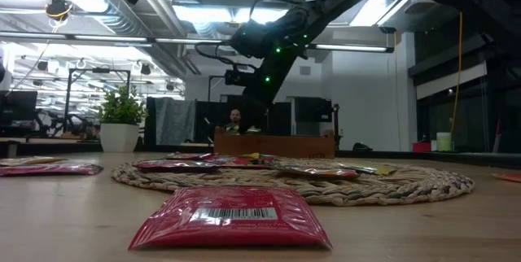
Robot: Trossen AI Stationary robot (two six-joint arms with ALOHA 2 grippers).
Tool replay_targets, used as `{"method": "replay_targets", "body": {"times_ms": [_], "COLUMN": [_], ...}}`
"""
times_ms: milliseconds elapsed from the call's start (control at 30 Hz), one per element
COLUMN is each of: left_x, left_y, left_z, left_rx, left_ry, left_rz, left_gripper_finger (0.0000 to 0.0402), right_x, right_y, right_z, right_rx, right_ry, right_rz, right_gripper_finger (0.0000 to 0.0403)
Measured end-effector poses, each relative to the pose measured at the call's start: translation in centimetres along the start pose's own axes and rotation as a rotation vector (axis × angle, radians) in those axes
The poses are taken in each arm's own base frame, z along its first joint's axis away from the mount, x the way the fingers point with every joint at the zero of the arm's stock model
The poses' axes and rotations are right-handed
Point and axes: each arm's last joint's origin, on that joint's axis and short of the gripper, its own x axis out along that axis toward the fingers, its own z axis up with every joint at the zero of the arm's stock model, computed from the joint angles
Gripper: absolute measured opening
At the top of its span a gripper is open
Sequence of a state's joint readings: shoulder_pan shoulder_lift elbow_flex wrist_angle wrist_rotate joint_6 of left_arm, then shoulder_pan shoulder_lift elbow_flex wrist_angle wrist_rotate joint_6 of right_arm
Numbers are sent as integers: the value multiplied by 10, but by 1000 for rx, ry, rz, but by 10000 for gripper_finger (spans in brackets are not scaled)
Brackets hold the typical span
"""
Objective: Pick & Place Tea
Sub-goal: Put the middle yellow tea bag into the left of the wooden organizer
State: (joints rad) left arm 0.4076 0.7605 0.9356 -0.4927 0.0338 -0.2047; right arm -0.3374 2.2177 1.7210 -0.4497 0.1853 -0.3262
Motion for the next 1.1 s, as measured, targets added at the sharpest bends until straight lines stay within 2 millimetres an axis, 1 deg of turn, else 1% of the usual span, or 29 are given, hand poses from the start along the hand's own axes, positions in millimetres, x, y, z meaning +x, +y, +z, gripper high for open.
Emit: {"method": "replay_targets", "body": {"times_ms": [200, 400, 867, 967, 1100], "left_x": [0, 0, 0, 0, 0], "left_y": [0, 0, 0, 0, 0], "left_z": [0, 0, 0, 0, 0], "left_rx": [-1, -1, -2, -3, -3], "left_ry": [0, 0, 0, 0, 0], "left_rz": [0, 0, 0, 0, 0], "left_gripper_finger": [169, 169, 169, 169, 169], "right_x": [0, 0, -1, -4, -12], "right_y": [-3, -4, -4, -5, -11], "right_z": [-1, -2, -3, -1, 4], "right_rx": [0, 15, 195, 264, 338], "right_ry": [28, 44, 51, 34, -17], "right_rz": [-79, -117, -130, -131, -136], "right_gripper_finger": [0, 0, 0, 0, 0]}}
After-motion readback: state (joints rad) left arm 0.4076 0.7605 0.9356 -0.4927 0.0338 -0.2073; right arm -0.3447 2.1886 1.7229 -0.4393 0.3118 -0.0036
